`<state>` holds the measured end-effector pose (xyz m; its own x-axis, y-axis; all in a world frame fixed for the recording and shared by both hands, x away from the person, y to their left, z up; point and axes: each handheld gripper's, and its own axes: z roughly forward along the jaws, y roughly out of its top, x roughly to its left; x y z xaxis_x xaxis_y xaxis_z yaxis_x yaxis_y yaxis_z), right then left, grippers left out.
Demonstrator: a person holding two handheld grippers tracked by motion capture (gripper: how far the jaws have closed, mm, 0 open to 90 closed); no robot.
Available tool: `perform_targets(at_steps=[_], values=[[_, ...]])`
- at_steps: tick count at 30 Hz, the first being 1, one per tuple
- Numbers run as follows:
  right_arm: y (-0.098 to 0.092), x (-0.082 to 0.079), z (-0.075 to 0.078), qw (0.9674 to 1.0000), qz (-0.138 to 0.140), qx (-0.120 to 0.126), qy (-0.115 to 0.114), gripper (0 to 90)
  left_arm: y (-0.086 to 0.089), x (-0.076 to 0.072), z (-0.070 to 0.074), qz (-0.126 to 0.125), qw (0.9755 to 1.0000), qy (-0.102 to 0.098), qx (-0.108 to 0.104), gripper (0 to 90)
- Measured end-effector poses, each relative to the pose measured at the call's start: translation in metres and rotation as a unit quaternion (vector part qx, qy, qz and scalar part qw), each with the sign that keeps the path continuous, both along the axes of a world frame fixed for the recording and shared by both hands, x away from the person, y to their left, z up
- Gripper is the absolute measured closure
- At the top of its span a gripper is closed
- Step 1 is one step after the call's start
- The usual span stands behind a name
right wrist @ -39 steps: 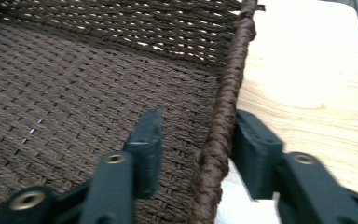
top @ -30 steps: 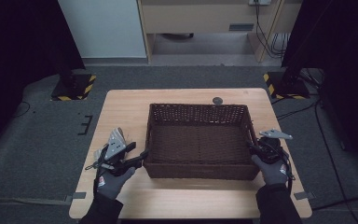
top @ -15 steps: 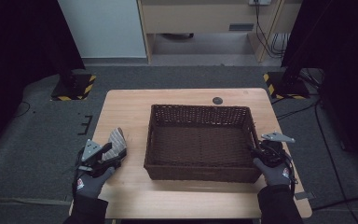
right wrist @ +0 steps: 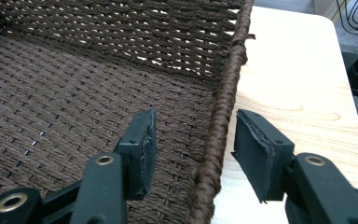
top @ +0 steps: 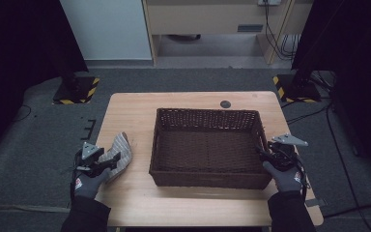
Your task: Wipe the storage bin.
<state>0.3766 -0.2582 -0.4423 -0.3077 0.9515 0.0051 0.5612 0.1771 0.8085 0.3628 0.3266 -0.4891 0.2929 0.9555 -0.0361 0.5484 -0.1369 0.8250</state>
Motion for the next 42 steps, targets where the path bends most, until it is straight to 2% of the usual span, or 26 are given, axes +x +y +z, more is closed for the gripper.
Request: perform_targets(at_steps=[2, 3, 4, 12, 15, 16, 19, 20, 25, 30, 34, 38, 42], values=[[0.000, 0.001, 0.001, 1.0000, 0.002, -0.001, -0.002, 48.8, -0.001, 0.002, -0.003, -0.002, 1.0000, 0.006, 0.004, 26.1], [0.000, 0.001, 0.001, 1.0000, 0.002, -0.001, -0.002, 48.8, -0.002, 0.003, -0.007, -0.003, 0.9998, 0.014, 0.011, 26.1], [0.000, 0.001, 0.004, 1.0000, 0.004, -0.002, -0.003, 49.6, -0.004, 0.006, -0.012, -0.006, 0.9992, 0.027, 0.028, 26.2], [-0.007, -0.001, 0.009, 1.0000, 0.002, -0.001, -0.004, 55.3, -0.004, 0.010, -0.023, -0.005, 0.9988, 0.045, 0.018, 31.5], [-0.010, 0.000, 0.007, 1.0000, -0.002, -0.001, 0.001, 55.8, -0.005, 0.011, -0.026, -0.005, 0.9984, 0.053, 0.018, 40.0], [-0.010, 0.000, 0.007, 1.0000, -0.002, -0.001, 0.001, 55.8, -0.006, 0.011, -0.026, -0.005, 0.9983, 0.056, 0.017, 40.0], [-0.010, 0.000, 0.006, 1.0000, -0.003, 0.005, 0.004, 54.9, -0.007, 0.011, -0.024, -0.004, 0.9979, 0.064, 0.013, 54.2], [-0.010, 0.000, 0.006, 1.0000, -0.003, 0.005, 0.004, 54.9, -0.007, 0.011, -0.024, -0.003, 0.9978, 0.065, 0.012, 54.2], [-0.011, 0.002, 0.006, 0.9999, -0.003, 0.010, 0.004, 52.6, -0.005, 0.009, -0.020, 0.006, 0.9983, 0.059, -0.001, 63.7], [-0.009, 0.005, 0.003, 0.9999, -0.004, 0.015, 0.005, 51.1, -0.002, 0.004, -0.009, 0.012, 0.9990, 0.041, -0.014, 64.3], [-0.002, 0.013, -0.004, 0.9999, 0.003, 0.003, 0.015, 51.4, -0.003, 0.001, 0.001, 0.012, 0.9994, 0.018, -0.028, 64.3], [0.001, 0.016, -0.009, 0.9997, 0.005, -0.006, 0.022, 52.5, -0.009, -0.001, 0.009, 0.001, 0.9991, 0.001, -0.043, 64.2], [-0.001, 0.017, -0.011, 0.9997, 0.003, -0.001, 0.026, 54.1, -0.016, -0.002, 0.019, -0.010, 0.9988, -0.014, -0.045, 64.2]])
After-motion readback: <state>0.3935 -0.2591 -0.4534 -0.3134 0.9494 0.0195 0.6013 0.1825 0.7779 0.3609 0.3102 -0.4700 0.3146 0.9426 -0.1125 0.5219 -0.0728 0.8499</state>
